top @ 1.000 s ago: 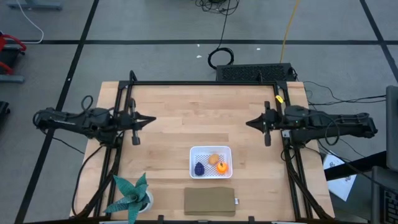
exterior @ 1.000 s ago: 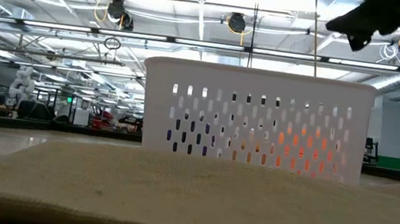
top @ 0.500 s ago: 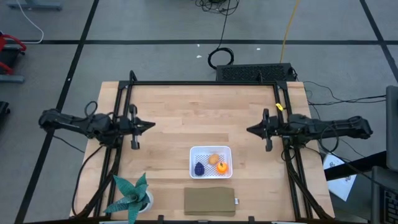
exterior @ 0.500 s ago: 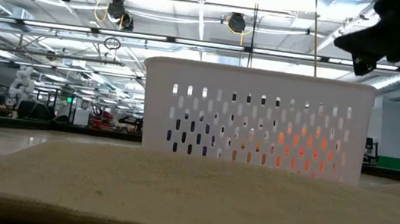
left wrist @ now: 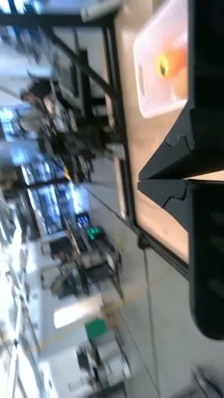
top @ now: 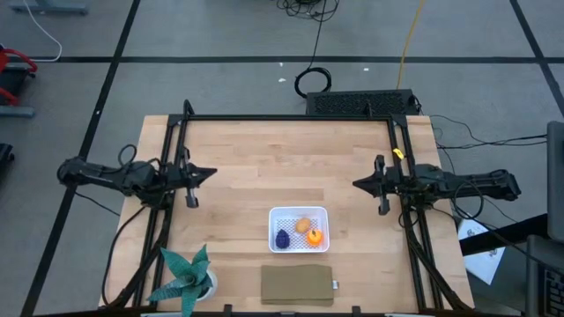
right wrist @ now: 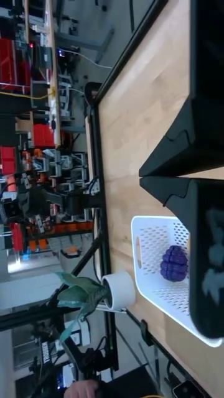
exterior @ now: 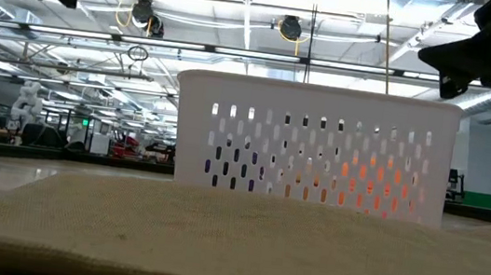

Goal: Pick and placing Produce into tupperware
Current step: Return to Home Position

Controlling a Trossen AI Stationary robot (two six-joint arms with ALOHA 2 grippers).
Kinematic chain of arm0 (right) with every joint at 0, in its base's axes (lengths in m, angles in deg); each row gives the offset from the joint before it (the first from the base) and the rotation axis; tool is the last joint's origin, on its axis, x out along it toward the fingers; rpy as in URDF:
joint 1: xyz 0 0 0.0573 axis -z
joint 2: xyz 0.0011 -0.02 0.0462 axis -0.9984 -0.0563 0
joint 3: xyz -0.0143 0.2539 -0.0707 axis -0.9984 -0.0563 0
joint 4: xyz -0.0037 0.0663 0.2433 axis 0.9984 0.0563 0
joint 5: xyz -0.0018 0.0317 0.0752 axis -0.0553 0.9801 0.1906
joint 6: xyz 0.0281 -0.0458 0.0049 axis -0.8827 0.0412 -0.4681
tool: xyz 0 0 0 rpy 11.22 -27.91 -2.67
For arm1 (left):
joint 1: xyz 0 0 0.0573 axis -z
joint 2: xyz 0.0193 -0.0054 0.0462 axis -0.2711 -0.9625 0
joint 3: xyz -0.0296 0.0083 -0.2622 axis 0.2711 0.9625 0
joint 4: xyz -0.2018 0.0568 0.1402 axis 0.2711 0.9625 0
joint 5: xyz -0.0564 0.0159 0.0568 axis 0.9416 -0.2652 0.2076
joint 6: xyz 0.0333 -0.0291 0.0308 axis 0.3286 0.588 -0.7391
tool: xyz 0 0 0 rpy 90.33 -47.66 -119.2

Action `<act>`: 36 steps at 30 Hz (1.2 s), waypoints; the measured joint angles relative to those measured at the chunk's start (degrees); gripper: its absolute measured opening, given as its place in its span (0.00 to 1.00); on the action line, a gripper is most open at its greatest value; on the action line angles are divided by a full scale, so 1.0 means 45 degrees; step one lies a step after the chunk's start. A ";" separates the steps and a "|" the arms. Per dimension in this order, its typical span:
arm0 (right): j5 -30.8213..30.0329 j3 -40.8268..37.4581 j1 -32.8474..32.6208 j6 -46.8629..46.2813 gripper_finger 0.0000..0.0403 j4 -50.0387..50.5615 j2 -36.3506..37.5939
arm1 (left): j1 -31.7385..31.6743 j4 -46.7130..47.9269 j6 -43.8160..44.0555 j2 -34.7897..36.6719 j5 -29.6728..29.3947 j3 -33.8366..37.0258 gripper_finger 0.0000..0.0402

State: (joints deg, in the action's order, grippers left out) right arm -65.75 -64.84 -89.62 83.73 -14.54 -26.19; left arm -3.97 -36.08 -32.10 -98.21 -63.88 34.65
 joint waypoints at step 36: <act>0.0566 -0.0725 0.0547 -0.0263 0.00 -0.0260 0.0163 | -0.0261 0.1260 0.0362 0.0424 -0.0336 0.1268 0.00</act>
State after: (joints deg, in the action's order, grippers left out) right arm -63.21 -68.10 -87.16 82.54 -15.71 -25.46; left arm -5.15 -30.41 -30.48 -96.30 -65.39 40.35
